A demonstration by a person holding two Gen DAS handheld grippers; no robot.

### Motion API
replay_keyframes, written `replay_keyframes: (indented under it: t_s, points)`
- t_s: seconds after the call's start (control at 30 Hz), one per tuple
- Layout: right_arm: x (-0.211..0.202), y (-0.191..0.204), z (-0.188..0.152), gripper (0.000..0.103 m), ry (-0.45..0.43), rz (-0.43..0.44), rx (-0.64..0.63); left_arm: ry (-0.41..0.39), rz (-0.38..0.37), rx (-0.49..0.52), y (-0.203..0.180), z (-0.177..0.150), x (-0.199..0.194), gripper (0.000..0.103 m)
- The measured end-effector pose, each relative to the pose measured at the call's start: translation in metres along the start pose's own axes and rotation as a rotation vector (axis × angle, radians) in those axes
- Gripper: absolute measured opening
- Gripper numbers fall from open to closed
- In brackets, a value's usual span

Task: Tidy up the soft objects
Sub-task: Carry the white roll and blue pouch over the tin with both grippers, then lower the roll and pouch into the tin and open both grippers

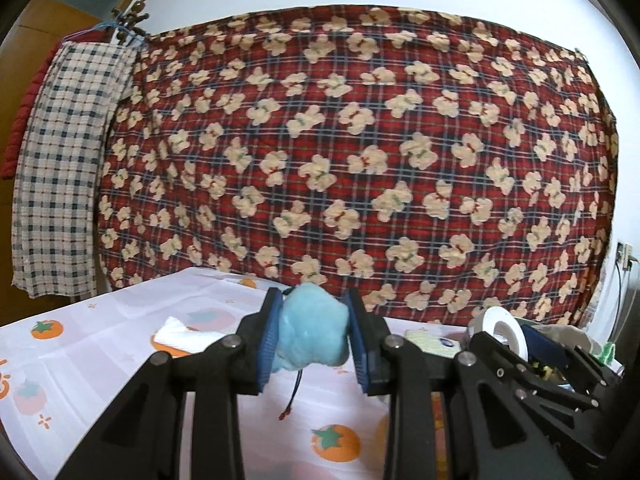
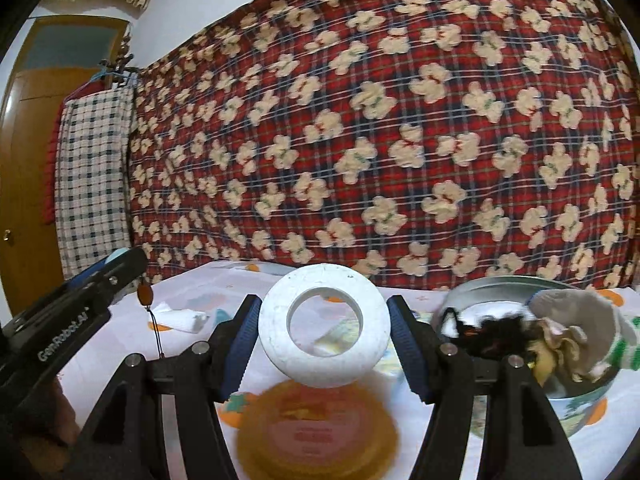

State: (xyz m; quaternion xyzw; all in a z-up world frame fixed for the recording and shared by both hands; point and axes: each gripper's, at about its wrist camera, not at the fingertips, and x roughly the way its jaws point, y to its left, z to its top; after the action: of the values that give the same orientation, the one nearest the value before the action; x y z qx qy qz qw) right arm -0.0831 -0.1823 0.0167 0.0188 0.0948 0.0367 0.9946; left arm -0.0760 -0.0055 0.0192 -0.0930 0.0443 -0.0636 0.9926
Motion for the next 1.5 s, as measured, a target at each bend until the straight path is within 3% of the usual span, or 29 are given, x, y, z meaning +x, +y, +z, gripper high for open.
replay_keyframes:
  t_s: [0.83, 1.5]
  points:
    - [-0.011, -0.108, 0.009, 0.066, 0.004, -0.17, 0.057, -0.024, -0.242, 0.081, -0.124, 0.009, 0.008, 0.031]
    - [-0.008, -0.177, 0.011, 0.066, 0.047, -0.3, 0.076, 0.001, -0.371, 0.133, -0.198, -0.002, 0.023, 0.031]
